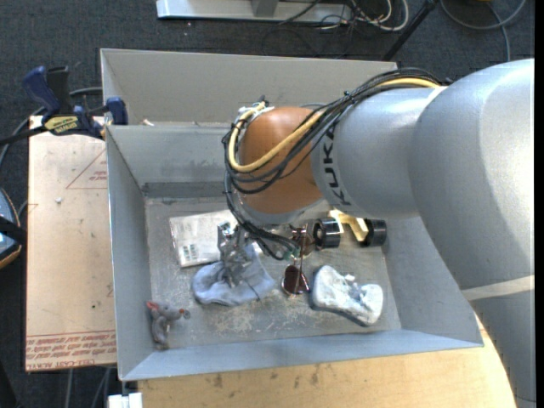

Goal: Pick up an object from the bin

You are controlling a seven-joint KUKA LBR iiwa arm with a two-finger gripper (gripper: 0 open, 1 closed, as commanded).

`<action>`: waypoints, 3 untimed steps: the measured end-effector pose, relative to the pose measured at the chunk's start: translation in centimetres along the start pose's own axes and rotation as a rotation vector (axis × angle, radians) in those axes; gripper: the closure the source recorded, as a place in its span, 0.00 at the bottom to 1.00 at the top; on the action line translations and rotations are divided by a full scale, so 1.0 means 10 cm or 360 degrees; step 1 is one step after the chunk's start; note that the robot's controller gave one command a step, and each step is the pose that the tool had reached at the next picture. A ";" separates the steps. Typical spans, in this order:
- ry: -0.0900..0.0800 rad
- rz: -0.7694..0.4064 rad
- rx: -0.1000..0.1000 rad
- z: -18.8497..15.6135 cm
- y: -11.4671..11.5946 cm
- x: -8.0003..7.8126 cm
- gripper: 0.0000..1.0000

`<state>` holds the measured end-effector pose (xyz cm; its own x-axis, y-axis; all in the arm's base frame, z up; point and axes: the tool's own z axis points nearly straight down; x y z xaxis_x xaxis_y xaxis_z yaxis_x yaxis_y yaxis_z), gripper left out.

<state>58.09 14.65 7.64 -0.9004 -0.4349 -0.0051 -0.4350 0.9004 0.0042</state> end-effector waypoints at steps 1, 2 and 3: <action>0.0000 0.0000 0.0000 -0.03 0.00 0.00 1.00; 0.0010 -0.0001 0.0001 -0.13 0.01 0.02 1.00; 0.0008 0.0001 0.0004 -0.34 0.00 0.02 1.00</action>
Offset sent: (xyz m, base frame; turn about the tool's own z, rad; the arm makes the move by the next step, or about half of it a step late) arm 0.0000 0.0002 0.0877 0.0000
